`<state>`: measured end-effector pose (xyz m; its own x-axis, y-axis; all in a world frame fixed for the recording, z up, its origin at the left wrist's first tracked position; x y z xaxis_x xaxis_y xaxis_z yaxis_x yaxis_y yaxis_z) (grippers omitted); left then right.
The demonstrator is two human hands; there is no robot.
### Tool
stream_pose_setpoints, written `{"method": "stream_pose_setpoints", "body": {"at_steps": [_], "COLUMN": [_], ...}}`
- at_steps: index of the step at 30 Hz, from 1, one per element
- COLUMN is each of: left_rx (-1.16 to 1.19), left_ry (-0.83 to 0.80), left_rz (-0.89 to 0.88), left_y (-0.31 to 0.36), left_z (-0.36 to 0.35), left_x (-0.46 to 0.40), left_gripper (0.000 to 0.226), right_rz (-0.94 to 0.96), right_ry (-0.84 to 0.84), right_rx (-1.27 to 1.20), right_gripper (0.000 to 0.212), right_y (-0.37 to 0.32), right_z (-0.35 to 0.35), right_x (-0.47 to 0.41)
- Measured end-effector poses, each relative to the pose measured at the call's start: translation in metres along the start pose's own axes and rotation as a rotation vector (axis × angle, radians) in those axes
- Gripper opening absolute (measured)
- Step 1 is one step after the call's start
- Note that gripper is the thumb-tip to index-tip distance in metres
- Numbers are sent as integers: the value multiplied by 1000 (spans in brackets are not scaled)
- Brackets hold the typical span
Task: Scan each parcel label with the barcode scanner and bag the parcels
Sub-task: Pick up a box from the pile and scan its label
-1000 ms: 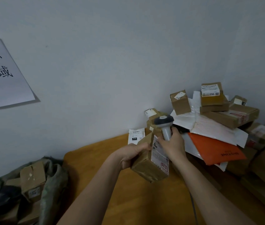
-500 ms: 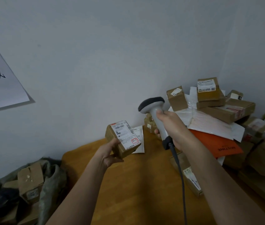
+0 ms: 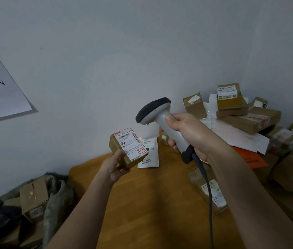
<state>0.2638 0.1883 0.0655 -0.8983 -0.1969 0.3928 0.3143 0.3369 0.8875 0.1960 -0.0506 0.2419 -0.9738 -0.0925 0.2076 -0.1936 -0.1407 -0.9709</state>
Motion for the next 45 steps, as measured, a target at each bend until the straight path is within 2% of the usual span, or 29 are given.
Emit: {"method": "stream_pose_setpoints", "body": {"at_steps": [2, 10, 15, 26, 34, 45], "left_rx": [3, -30, -29, 21, 43, 52], "left_ry": [3, 29, 36, 45, 74, 42], "left_rz": [-12, -68, -72, -60, -53, -67], "left_y": [-1, -4, -9, -20, -21, -3], "left_z": [1, 0, -3, -8, 9, 43], "left_x": [-1, -4, -4, 14, 26, 23], "left_gripper": [47, 70, 72, 62, 45, 38], "right_rz": [2, 18, 14, 35, 52, 57], "right_ry": [14, 60, 55, 11, -35, -14], "right_rx": [12, -4, -25, 27, 39, 8], "right_gripper": [34, 34, 31, 31, 35, 38], "right_y": [-2, -12, -15, -21, -26, -37], "right_z": [3, 21, 30, 39, 24, -17], "right_x": [3, 19, 29, 41, 47, 52]}}
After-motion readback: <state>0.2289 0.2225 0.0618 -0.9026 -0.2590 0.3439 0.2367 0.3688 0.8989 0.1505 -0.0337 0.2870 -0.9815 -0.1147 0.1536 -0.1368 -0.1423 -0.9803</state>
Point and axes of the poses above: each hand's wrist, its own x-axis away from the middle knuckle, its own z-axis out of the back of the hand, y = z × x, the point moved 7 cm from there along -x, towards the middle knuckle, and after that the axes turned 8 degrees about -z, right-handed, at the moved point
